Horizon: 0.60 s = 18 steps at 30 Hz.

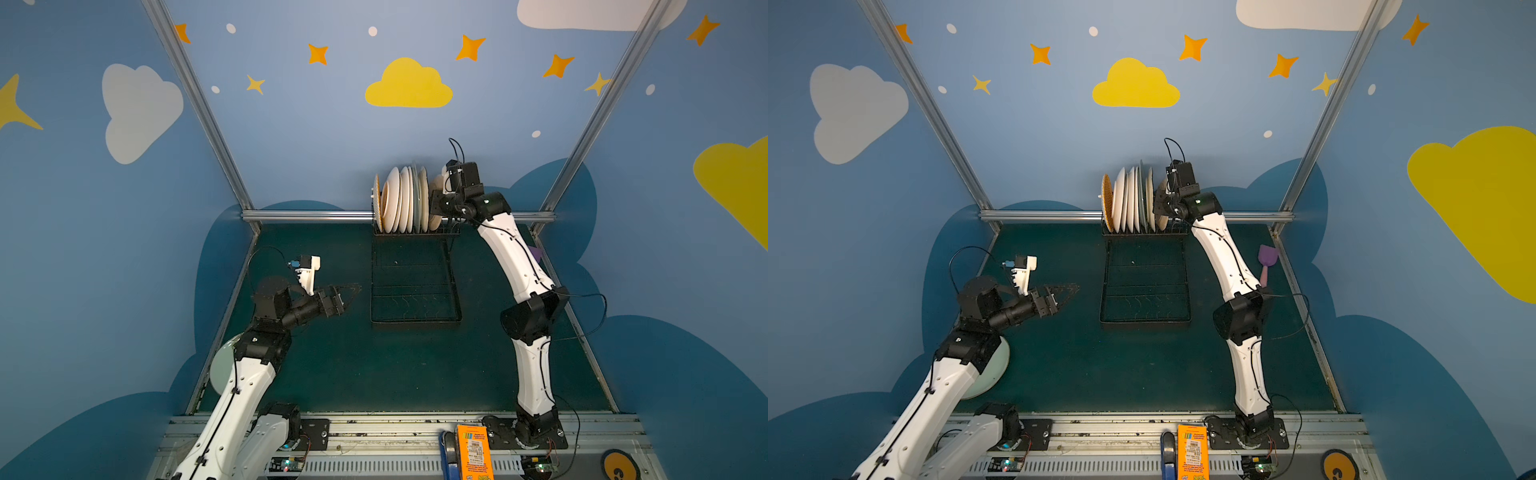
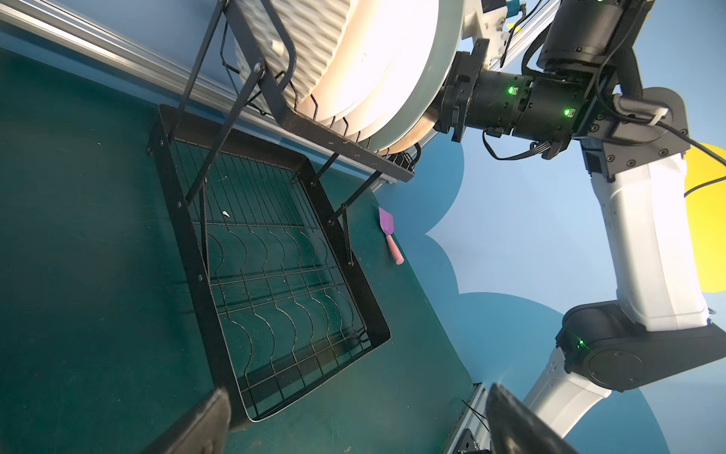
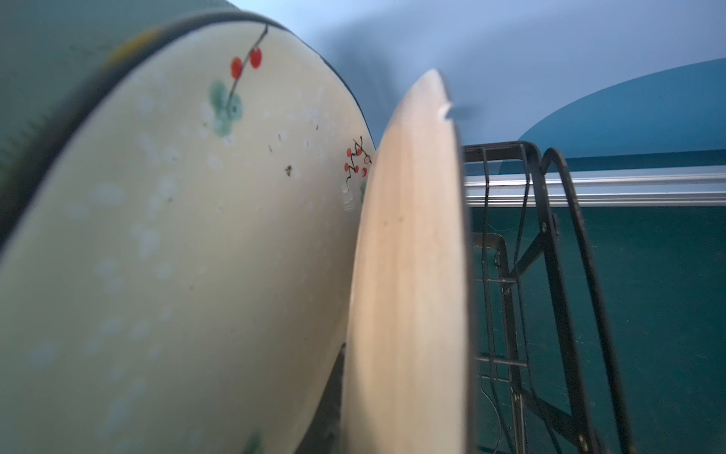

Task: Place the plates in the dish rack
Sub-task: 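Lower the navy plate into the rack slot beside the cream plates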

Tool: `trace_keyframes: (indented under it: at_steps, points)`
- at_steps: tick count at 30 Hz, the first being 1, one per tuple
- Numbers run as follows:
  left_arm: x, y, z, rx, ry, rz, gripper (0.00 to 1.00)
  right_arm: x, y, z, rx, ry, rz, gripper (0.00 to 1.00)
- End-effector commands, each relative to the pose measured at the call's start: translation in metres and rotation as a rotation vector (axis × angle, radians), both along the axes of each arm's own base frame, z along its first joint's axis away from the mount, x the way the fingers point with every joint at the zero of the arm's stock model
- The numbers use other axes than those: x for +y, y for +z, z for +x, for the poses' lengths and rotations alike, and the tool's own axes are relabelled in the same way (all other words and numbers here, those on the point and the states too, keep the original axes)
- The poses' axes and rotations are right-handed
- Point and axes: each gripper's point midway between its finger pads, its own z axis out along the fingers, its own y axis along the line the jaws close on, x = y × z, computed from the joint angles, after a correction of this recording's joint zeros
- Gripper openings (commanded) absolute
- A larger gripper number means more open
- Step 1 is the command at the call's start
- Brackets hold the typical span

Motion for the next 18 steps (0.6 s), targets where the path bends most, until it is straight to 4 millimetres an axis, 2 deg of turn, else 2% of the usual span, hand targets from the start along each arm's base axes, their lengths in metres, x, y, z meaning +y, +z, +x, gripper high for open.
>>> trace_keyframes:
  at_steps: [1, 18]
  points:
    - [0.000, 0.008, -0.003, -0.024, -0.006, -0.005, 1.00, 0.010, 0.042, 0.007, -0.136, 0.032, 0.063, 0.08]
    - [0.000, 0.007, -0.004, -0.024, -0.006, -0.005, 1.00, 0.008, 0.064, -0.003, -0.162, 0.042, 0.097, 0.21]
